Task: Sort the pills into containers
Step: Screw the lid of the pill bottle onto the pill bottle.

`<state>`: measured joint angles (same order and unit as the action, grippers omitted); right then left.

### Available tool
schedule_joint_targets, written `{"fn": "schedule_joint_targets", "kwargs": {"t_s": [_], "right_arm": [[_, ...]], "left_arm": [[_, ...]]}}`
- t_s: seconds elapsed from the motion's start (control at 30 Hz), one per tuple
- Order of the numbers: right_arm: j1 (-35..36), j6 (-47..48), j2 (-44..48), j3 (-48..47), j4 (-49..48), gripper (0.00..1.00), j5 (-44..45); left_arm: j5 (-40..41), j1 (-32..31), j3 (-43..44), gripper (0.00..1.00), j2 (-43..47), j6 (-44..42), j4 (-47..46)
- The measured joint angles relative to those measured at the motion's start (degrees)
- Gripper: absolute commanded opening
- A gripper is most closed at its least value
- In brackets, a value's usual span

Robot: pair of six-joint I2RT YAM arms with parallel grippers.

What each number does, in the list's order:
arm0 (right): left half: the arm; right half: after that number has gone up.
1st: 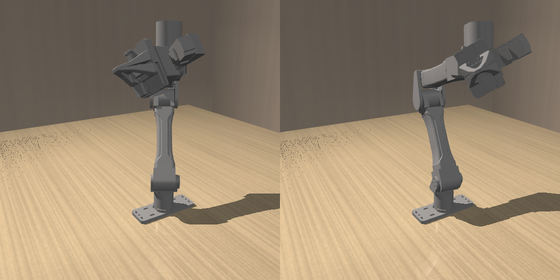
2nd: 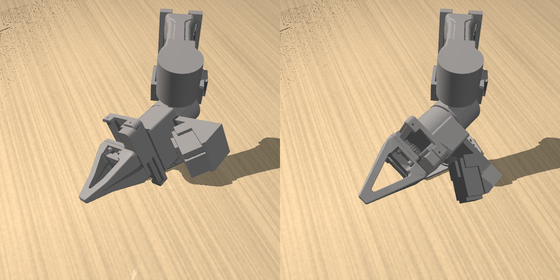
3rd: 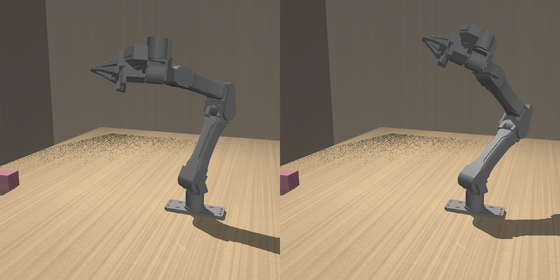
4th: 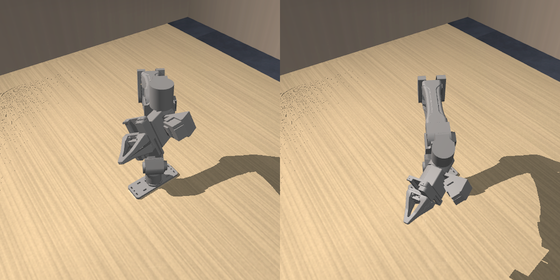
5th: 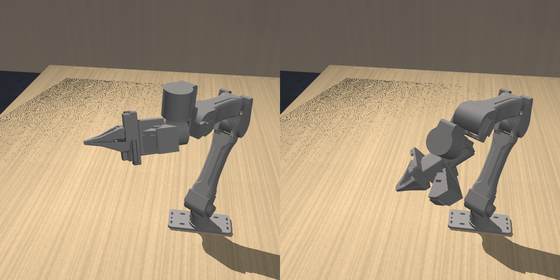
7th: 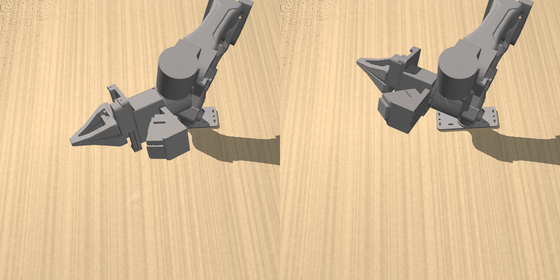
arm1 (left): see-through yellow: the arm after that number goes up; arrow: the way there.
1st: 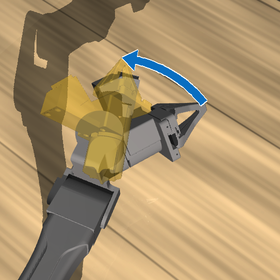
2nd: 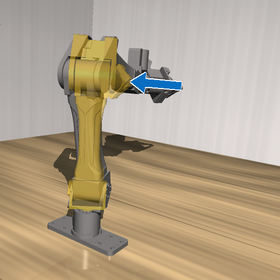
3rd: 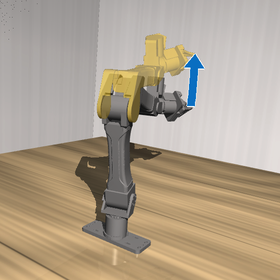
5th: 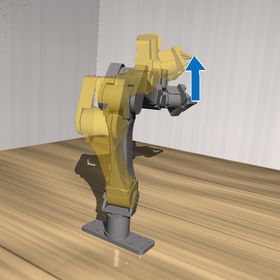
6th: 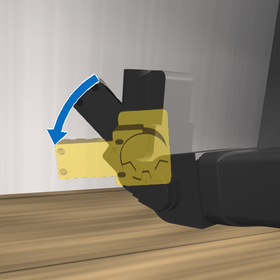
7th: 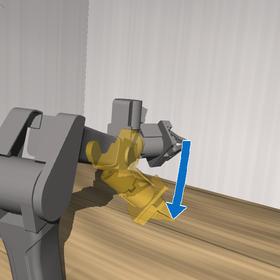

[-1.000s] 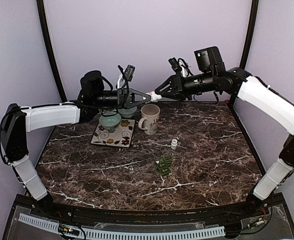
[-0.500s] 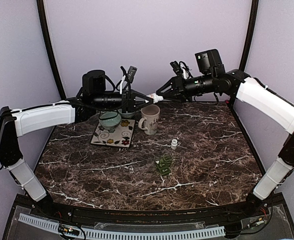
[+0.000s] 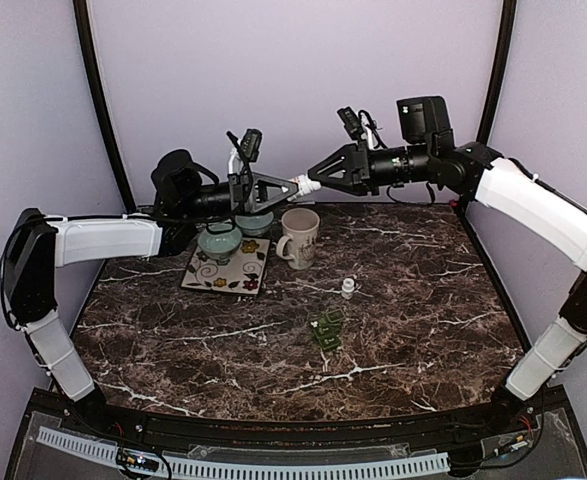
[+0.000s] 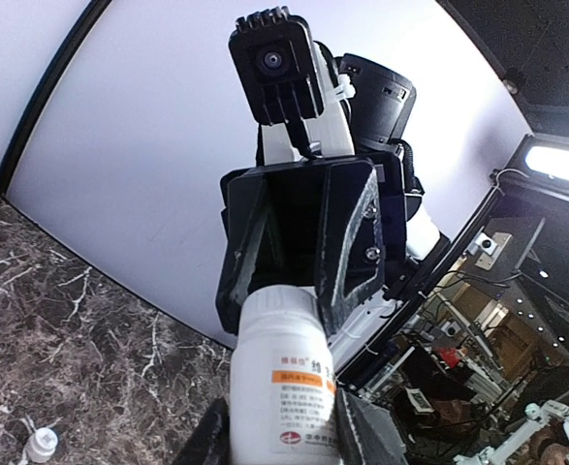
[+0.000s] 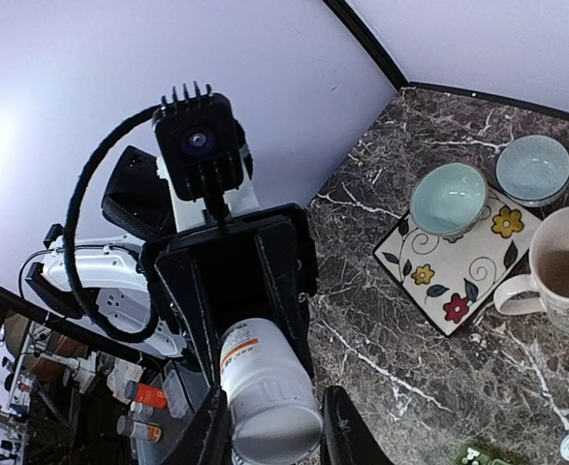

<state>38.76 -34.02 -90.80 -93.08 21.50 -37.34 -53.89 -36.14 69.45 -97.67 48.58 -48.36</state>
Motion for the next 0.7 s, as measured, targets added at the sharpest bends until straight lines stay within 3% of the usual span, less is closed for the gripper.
{"fn": "schedule_joint_targets", "kwargs": {"t_s": [0.3, 0.7], "right_arm": [[0.3, 4.8, 1.9, -0.4, -0.9, 0.00, -0.2], [2.3, 13.2, 1.9, -4.7, 2.4, 0.00, 3.4]], "left_arm": [[-4.7, 0.2, 3.5, 0.00, -4.8, 13.6, -12.8], [-9.2, 1.0, 8.4, 0.00, -6.9, 19.8, -16.1]]}}
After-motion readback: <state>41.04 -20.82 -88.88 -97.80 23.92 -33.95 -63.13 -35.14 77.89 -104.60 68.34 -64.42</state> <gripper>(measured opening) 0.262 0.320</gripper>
